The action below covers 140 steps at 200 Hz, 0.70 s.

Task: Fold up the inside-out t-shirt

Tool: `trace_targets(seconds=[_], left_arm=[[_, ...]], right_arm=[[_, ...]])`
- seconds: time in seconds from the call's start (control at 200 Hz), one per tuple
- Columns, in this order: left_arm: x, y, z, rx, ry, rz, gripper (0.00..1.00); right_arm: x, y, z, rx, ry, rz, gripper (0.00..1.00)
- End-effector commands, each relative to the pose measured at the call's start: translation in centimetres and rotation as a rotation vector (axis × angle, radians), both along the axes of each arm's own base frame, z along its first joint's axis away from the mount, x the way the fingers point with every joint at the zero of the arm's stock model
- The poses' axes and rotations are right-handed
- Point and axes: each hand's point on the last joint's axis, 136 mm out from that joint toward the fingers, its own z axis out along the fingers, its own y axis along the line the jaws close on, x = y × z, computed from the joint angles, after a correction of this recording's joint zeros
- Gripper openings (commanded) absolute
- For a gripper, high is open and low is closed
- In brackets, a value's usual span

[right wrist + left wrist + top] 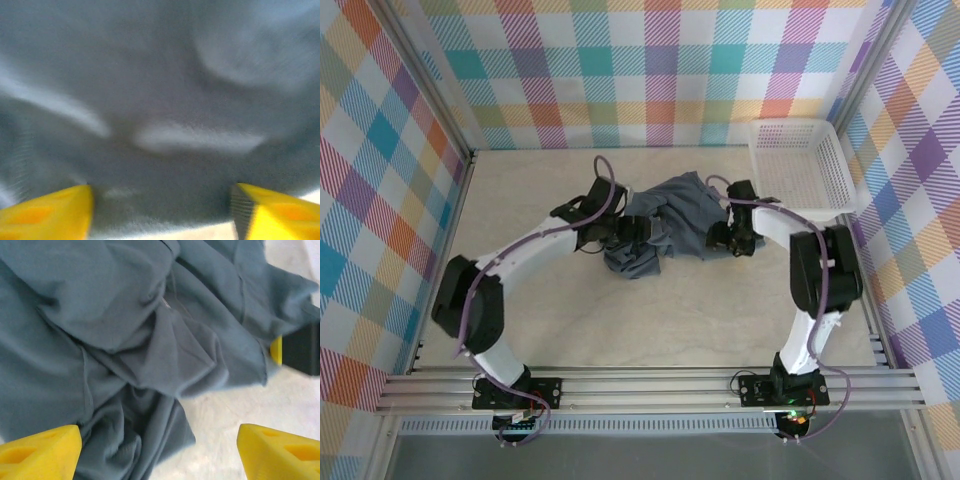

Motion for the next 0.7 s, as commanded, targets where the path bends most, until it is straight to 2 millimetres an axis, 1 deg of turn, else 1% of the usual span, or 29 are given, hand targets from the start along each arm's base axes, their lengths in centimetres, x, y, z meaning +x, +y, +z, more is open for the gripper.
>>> trace_targets(seconds=[0.0,0.025,0.06,0.08,0.09,0.1,0.135,0.145,0.215,0.22,0.26,0.28,0.325,0.355,0.4,0.41,0.425,0.43,0.46,0.465,0.495,0.505,0.55,0.59,0.64,0.695], left_arm=[[3.1,-0.1,0.2,0.026,-0.02,0.104,0.82],[3.8,0.0,-0.1,0.046,-0.024,0.121,0.82],[4.8,0.1,-0.7,0.079,-0.03,0.142,0.83],[5.5,0.1,-0.3,0.092,-0.047,0.156,0.83],[5.7,0.2,-0.5,0.104,-0.047,0.161,0.84],[6.1,0.1,-0.2,0.107,-0.055,0.167,0.84],[7.2,0.1,-1.0,0.145,-0.052,0.175,0.84],[7.5,-0.1,-0.6,0.146,-0.061,0.173,0.84],[9.6,-0.8,-2.1,0.207,-0.046,0.169,0.85],[9.7,-0.8,-2.0,0.209,-0.048,0.17,0.85],[10.7,-0.8,-3.2,0.254,-0.035,0.182,0.83],[11.2,-0.7,-3.6,0.275,-0.03,0.191,0.8],[12.1,-0.7,-4.7,0.306,-0.013,0.198,0.69],[12.6,-1.0,-5.2,0.3,0.003,0.186,0.63],[12.9,-2.0,-6.0,0.258,0.037,0.138,0.5],[13.0,-2.1,-6.1,0.252,0.041,0.129,0.45],[13.0,-2.6,-6.2,0.228,0.056,0.107,0.36],[13.0,-2.7,-6.2,0.22,0.06,0.1,0.34],[13.1,-2.8,-6.0,0.19,0.077,0.082,0.18],[13.1,-2.9,-5.9,0.185,0.079,0.08,0.17],[13.3,-2.7,-5.3,0.166,0.08,0.079,0.02],[13.4,-2.5,-4.9,0.16,0.077,0.081,0.0],[13.8,-1.5,-3.0,0.133,0.058,0.097,0.0],[14.1,-0.5,-0.4,0.103,0.026,0.113,0.0],[14.4,1.3,3.7,0.062,-0.032,0.141,0.0],[14.0,3.3,8.9,0.011,-0.108,0.172,0.0]], right_arm=[[1.4,2.0,0.5,0.108,-0.045,-0.014,0.22],[1.5,2.1,0.9,0.121,-0.062,-0.017,0.12],[1.6,2.2,1.8,0.136,-0.097,-0.023,0.03],[1.7,2.2,2.3,0.143,-0.122,-0.023,0.0],[1.8,2.2,2.7,0.145,-0.134,-0.023,0.0],[1.8,2.2,2.9,0.147,-0.144,-0.023,0.0],[1.8,2.1,3.8,0.149,-0.175,-0.02,0.0],[1.8,2.1,4.0,0.149,-0.18,-0.018,0.0],[1.5,2.2,5.3,0.154,-0.194,0.007,0.0],[1.5,2.3,5.4,0.155,-0.194,0.01,0.0],[1.2,2.4,6.0,0.163,-0.193,0.021,0.0],[1.1,2.5,6.3,0.168,-0.195,0.025,0.0],[0.9,2.5,6.9,0.179,-0.2,0.023,0.0],[0.7,2.5,7.3,0.184,-0.209,0.018,0.0],[0.5,2.3,8.1,0.185,-0.223,0.005,0.0],[0.5,2.3,8.3,0.185,-0.227,0.002,0.0],[0.4,2.1,8.6,0.184,-0.233,-0.007,0.0],[0.4,2.1,8.7,0.182,-0.236,-0.009,0.0],[0.4,1.7,9.4,0.175,-0.253,-0.027,0.0],[0.4,1.7,9.5,0.175,-0.256,-0.03,0.0],[0.5,1.3,10.4,0.17,-0.279,-0.049,0.0],[0.5,1.1,10.7,0.169,-0.285,-0.056,0.0],[0.6,0.2,12.3,0.161,-0.323,-0.093,0.0],[0.7,-0.7,13.9,0.156,-0.36,-0.129,0.0],[0.8,-1.8,16.2,0.165,-0.414,-0.171,0.0],[0.8,-2.9,19.0,0.18,-0.48,-0.216,0.0]])
